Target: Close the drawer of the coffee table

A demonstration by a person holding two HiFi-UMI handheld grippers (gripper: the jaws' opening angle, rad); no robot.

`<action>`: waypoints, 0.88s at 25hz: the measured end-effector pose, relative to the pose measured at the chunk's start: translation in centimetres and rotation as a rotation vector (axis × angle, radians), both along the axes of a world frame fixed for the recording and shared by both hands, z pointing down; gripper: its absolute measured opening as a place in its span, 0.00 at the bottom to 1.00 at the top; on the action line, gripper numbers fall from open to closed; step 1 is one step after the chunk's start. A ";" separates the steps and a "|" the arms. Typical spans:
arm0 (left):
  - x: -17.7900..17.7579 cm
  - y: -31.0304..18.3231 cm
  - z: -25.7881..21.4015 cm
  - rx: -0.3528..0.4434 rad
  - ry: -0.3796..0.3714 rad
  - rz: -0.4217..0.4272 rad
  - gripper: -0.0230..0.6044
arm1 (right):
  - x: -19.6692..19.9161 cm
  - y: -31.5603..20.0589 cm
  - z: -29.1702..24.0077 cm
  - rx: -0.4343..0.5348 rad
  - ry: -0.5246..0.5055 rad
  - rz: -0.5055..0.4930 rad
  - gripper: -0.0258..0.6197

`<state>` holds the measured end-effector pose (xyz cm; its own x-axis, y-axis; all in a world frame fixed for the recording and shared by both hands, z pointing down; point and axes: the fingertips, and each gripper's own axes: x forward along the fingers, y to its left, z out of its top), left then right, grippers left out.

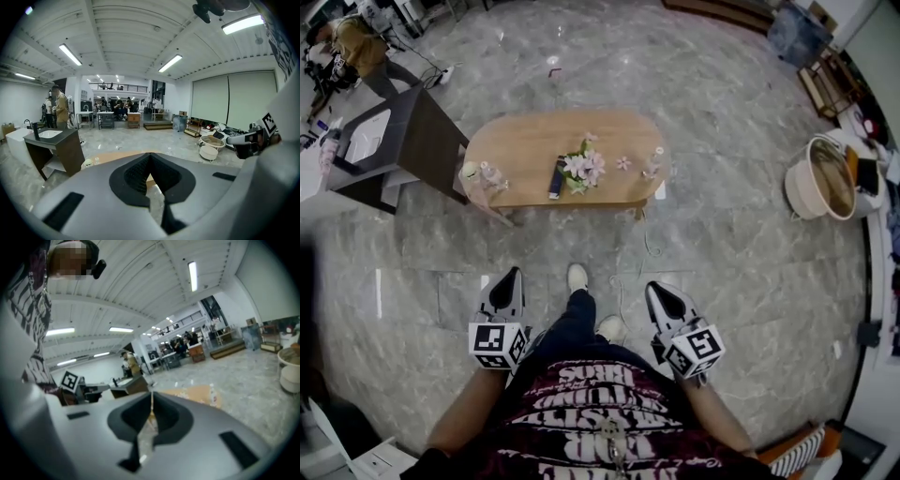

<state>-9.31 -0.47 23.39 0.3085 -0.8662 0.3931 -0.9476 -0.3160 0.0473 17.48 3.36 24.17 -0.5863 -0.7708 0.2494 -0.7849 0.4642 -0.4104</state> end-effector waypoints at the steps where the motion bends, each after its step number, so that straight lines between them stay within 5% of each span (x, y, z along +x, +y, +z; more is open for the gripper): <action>1: 0.2 -0.5 0.2 0.000 0.002 0.010 0.07 | -0.1 -0.4 0.0 0.001 -0.008 0.006 0.09; 14: 0.3 -11.2 2.7 -0.052 0.030 0.088 0.07 | 0.2 -7.8 0.7 -0.074 0.087 0.073 0.09; 22: -1.3 -16.4 6.6 -0.140 0.087 0.126 0.07 | -2.9 -14.4 1.3 -0.098 0.161 0.037 0.09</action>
<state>-10.60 -16.83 29.98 0.4492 -0.7569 0.4746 -0.8913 -0.4168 0.1788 14.56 -11.02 25.44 -0.5042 -0.7585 0.4128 -0.8600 0.3974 -0.3202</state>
